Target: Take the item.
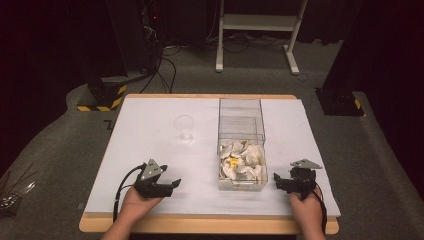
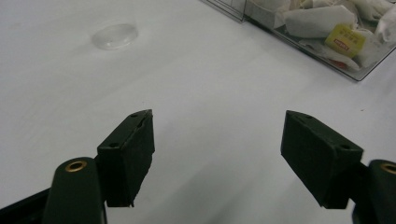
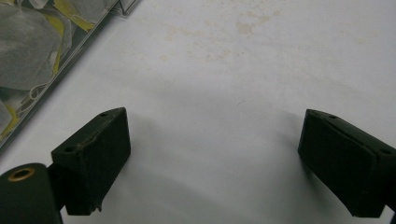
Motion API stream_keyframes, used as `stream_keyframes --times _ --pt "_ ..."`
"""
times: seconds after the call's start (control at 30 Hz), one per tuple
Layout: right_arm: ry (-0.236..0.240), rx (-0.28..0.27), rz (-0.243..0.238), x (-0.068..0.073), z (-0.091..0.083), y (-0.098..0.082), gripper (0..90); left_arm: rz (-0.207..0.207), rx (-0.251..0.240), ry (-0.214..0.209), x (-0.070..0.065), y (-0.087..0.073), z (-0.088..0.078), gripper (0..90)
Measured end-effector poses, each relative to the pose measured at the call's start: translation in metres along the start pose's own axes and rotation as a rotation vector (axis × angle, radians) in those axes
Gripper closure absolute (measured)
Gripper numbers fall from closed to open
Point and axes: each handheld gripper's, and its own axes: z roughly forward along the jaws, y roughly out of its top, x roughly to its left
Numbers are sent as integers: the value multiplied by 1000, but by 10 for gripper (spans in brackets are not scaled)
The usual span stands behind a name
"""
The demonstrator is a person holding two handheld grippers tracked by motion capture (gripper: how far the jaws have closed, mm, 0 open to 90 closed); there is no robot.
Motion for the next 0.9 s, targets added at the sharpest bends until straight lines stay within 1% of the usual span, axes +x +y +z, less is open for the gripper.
stream_keyframes --times 0.1,0.13,0.2,0.53,0.67,0.7,0.9 --pt "0 0 0 0 0 0 92 4 1 -4 -2 2 2 263" --pt "1 0 0 0 0 0 92 6 1 -12 -3 4 2 263" --pt "1 -1 -1 0 0 0 93 3 -8 -18 -4 6 3 264" --pt "0 -2 -2 0 0 0 93 32 -18 -47 -13 17 10 276" --pt "0 -2 -2 0 0 0 93 34 -24 -55 -16 21 12 277" --pt "0 -2 -3 0 0 0 94 42 -24 -54 -17 22 13 277" --pt "0 -2 -2 0 0 0 94 44 -28 -70 -21 27 15 278"
